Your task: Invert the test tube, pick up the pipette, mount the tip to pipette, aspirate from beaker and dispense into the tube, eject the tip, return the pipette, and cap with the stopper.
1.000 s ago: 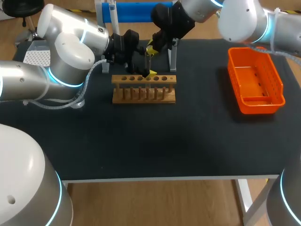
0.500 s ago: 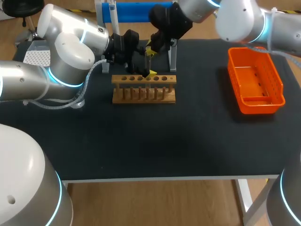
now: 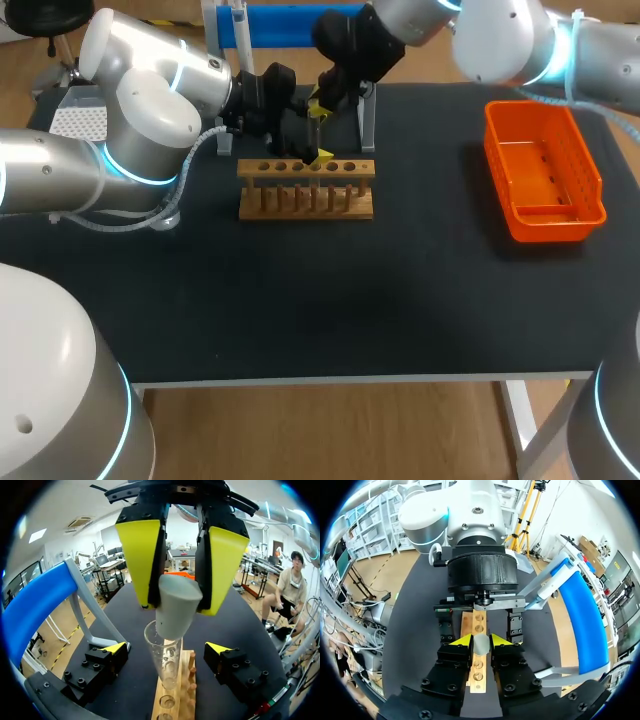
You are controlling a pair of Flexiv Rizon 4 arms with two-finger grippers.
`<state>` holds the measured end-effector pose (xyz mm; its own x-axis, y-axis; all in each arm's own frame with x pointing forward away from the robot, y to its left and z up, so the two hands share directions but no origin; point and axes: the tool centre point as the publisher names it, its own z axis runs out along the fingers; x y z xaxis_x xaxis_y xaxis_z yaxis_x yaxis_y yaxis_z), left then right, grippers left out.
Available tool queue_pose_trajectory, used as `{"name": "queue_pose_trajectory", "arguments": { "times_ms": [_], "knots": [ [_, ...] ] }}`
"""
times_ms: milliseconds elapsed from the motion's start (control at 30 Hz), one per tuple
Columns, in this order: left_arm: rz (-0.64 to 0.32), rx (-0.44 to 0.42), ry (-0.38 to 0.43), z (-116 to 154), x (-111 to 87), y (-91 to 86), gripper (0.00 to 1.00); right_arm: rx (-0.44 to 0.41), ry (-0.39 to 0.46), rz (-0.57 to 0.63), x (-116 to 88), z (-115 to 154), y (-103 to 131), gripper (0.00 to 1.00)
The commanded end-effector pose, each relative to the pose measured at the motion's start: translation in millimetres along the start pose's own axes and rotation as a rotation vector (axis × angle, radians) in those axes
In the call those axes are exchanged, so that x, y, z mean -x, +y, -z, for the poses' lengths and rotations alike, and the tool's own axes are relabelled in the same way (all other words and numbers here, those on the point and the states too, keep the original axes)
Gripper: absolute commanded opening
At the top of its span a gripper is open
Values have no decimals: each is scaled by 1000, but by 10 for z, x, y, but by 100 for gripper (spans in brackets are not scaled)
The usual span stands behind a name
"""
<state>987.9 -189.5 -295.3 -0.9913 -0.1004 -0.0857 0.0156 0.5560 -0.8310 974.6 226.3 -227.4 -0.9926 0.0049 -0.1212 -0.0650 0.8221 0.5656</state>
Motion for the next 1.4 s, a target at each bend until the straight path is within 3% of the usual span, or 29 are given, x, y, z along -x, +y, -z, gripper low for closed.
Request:
{"name": "queue_pose_trajectory", "arguments": {
  "times_ms": [33, 533, 1400],
  "knots": [
    [1, 3, 4, -1, 10, -4, 100, -17, 13, -5, 15, -67, -23, 0],
    [1, 3, 4, -1, 10, -4, 100, -56, 34, -27, 5, -154, -64, 0],
    [1, 3, 4, -1, 10, -4, 100, 22, -48, -35, 47, 47, -39, 0]
  ]
}}
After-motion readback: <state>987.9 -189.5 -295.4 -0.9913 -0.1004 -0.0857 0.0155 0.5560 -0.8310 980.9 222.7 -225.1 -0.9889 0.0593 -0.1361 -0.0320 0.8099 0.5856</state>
